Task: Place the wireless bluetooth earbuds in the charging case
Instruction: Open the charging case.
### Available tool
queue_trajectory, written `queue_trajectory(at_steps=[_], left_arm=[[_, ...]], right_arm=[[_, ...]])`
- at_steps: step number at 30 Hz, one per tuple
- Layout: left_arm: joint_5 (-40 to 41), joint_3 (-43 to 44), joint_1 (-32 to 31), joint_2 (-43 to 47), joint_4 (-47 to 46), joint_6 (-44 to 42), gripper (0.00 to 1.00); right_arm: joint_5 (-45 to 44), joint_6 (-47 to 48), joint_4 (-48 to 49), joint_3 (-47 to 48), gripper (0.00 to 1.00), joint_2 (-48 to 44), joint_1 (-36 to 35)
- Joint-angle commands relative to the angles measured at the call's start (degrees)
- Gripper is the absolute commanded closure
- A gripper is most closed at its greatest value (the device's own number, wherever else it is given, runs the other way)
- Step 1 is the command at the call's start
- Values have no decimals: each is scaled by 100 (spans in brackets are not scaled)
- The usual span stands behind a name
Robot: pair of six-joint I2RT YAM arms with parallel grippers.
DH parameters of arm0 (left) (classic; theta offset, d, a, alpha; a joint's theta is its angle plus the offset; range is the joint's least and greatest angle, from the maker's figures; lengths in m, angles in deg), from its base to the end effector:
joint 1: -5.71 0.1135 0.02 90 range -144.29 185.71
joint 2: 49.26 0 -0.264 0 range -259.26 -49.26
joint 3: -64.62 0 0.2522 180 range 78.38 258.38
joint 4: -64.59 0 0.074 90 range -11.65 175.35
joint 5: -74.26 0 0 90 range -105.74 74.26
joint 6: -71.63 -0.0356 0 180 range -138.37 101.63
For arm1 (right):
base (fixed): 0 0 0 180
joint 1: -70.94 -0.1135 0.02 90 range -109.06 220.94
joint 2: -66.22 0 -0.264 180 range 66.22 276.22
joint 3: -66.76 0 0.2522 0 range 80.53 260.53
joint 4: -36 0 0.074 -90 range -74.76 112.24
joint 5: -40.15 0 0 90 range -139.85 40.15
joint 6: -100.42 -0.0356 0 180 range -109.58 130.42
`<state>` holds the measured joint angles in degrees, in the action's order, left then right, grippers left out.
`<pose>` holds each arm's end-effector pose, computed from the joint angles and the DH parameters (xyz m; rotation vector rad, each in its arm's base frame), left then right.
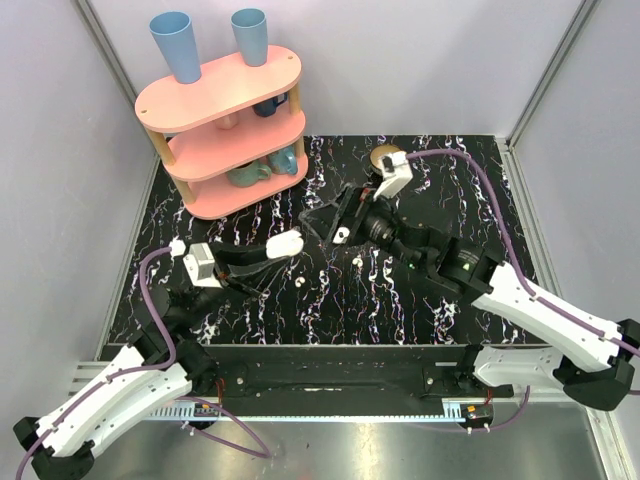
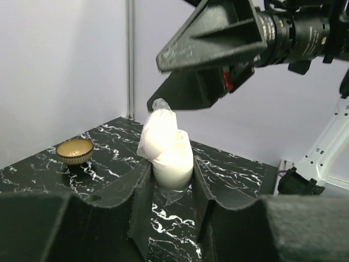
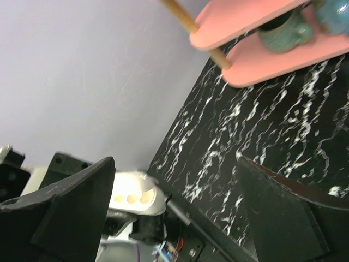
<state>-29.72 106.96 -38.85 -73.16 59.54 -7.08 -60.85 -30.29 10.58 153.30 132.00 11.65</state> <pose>0.0776 -0.0885 0.3435 0.5638 1.0959 -0.9964 0.1366 0.2167 0.4348 -0.1314 1.7817 1.1465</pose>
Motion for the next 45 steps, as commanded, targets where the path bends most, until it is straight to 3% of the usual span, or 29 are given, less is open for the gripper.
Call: queue_trajectory(at_steps=[1, 10, 16, 17, 23, 29, 45], left_arm=[[404, -54, -1, 210, -123, -109, 100], [765, -133, -9, 403, -149, -110, 100], [1073, -72, -1, 413, 61, -57, 100], [1046, -54, -1, 395, 70, -57, 100], [721, 7, -1, 114, 18, -162, 100], [607, 69, -1, -71, -70, -276, 100], [-351, 245, -9, -238, -343, -320, 100]], right_arm=[[-165, 239, -55, 229, 0, -346, 461], [-43, 169, -1090, 272, 0, -93, 917], [1054, 177, -752, -88, 14, -135, 1139], [1596, 195, -698, -88, 15, -101, 1139], [2875, 160, -241, 185, 21, 233, 1121], [3201, 54, 15, 272, 21, 409, 1077], [2981, 19, 103, 316, 21, 699, 1068]])
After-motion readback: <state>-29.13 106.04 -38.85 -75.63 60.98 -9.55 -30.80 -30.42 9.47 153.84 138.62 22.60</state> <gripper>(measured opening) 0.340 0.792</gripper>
